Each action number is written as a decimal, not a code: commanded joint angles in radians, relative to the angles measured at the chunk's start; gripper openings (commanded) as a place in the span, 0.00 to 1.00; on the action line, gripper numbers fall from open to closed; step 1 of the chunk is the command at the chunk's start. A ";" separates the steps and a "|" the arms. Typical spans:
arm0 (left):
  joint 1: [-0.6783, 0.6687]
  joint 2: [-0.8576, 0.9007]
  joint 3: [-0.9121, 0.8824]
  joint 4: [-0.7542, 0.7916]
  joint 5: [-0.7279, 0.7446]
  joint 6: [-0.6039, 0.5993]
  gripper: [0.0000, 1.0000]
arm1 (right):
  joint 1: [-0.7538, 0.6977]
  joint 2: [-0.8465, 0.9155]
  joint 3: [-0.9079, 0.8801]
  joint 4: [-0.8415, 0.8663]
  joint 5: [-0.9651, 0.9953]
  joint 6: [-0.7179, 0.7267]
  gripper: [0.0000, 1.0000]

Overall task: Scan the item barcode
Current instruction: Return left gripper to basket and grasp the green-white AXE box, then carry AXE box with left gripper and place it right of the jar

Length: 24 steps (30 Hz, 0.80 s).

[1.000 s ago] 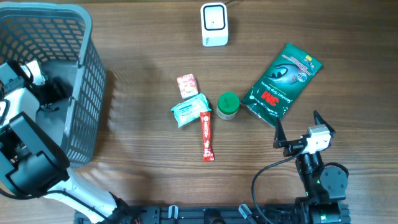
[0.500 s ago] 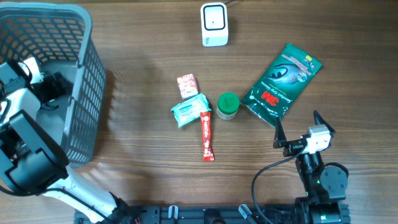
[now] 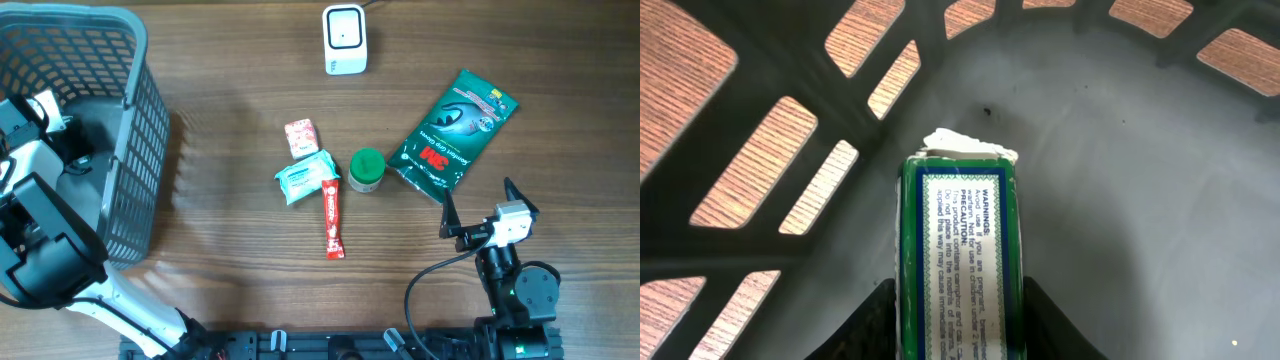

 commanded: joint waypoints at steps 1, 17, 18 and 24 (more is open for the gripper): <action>-0.001 0.034 -0.035 -0.060 0.024 -0.022 0.27 | -0.003 -0.003 -0.001 0.003 0.003 -0.005 1.00; -0.003 -0.379 -0.035 -0.146 0.052 -0.125 0.17 | -0.003 -0.003 -0.001 0.003 0.003 -0.005 1.00; -0.006 -0.418 -0.035 -0.151 0.056 -0.137 0.17 | -0.003 -0.003 -0.001 0.003 0.003 -0.005 1.00; -0.071 -0.701 -0.035 -0.165 0.125 -0.161 0.20 | -0.003 -0.003 -0.001 0.003 0.003 -0.005 1.00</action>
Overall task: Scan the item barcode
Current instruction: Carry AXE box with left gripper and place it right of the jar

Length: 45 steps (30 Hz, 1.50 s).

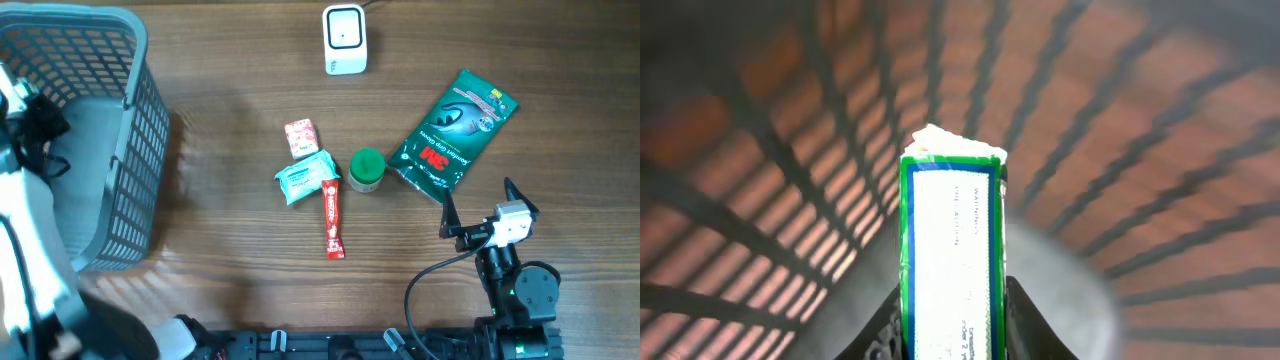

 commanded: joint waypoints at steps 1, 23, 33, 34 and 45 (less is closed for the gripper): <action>-0.086 -0.253 0.001 -0.005 0.101 -0.056 0.20 | -0.003 -0.003 -0.001 0.003 0.003 -0.005 0.99; -0.940 -0.206 0.001 -0.282 0.103 -0.130 0.22 | -0.003 -0.003 -0.001 0.003 0.003 -0.005 1.00; -1.161 0.132 0.001 -0.051 0.103 -0.241 0.21 | -0.003 -0.003 -0.001 0.003 0.003 -0.005 1.00; -1.188 0.147 0.001 -0.003 0.103 -0.252 0.21 | -0.003 -0.003 -0.001 0.003 0.003 -0.005 1.00; -1.387 0.220 0.001 0.130 0.097 -0.342 0.24 | -0.003 -0.003 -0.001 0.003 0.003 -0.005 1.00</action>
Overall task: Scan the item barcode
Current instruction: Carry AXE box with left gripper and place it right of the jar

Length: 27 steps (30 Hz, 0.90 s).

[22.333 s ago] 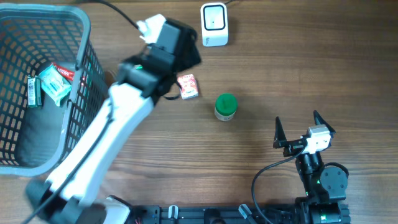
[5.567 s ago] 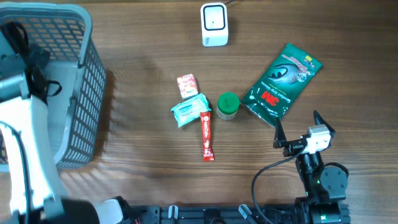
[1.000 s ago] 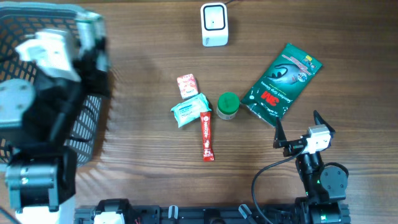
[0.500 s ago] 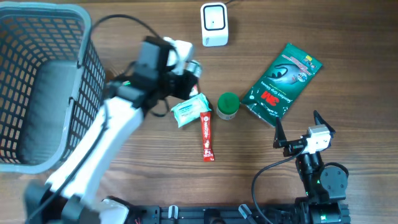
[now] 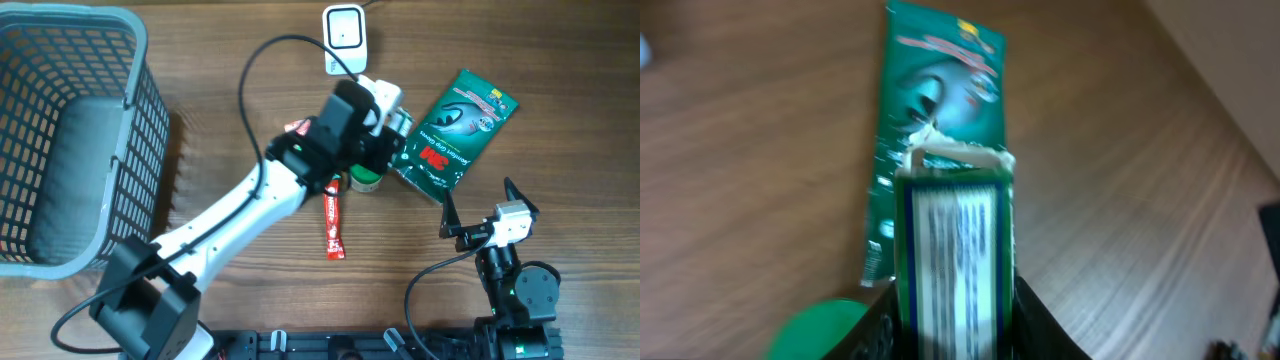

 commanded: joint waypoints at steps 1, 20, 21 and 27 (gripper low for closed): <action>-0.075 0.058 0.004 -0.016 -0.018 -0.024 0.24 | -0.003 -0.003 -0.001 0.003 0.003 -0.005 1.00; -0.178 0.227 0.005 -0.201 -0.108 -0.024 0.43 | -0.003 -0.003 -0.001 0.003 0.003 -0.005 1.00; -0.178 0.222 0.005 -0.211 -0.108 -0.024 0.45 | -0.003 -0.003 -0.001 0.003 0.003 -0.005 1.00; -0.174 0.154 0.005 -0.286 -0.228 -0.024 0.49 | -0.003 -0.003 -0.001 0.003 0.003 -0.005 1.00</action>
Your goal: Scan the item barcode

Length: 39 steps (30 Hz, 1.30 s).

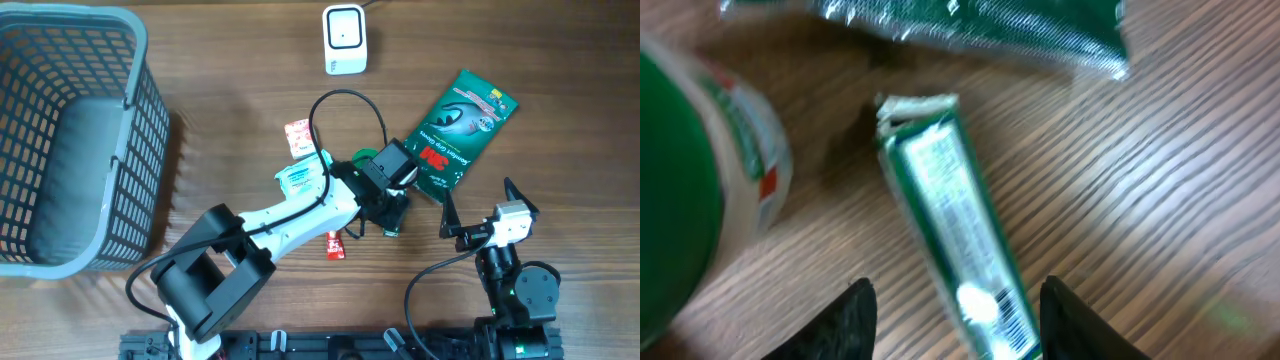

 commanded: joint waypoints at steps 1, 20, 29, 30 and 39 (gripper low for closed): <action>0.004 -0.090 0.005 -0.039 -0.177 0.002 0.50 | -0.003 -0.003 -0.001 0.003 0.003 -0.005 1.00; 0.596 -0.500 0.176 0.387 -0.634 0.547 1.00 | -0.003 -0.003 -0.001 0.003 0.003 -0.005 1.00; 0.678 -0.679 0.269 0.264 -0.739 0.695 1.00 | -0.003 -0.003 -0.001 0.003 0.003 -0.005 1.00; 0.666 -0.706 0.269 0.252 -0.741 0.695 1.00 | -0.003 -0.003 -0.001 0.003 0.003 -0.005 1.00; 0.597 -1.047 0.267 0.135 -0.652 0.603 1.00 | -0.003 -0.003 -0.001 0.003 0.003 -0.005 1.00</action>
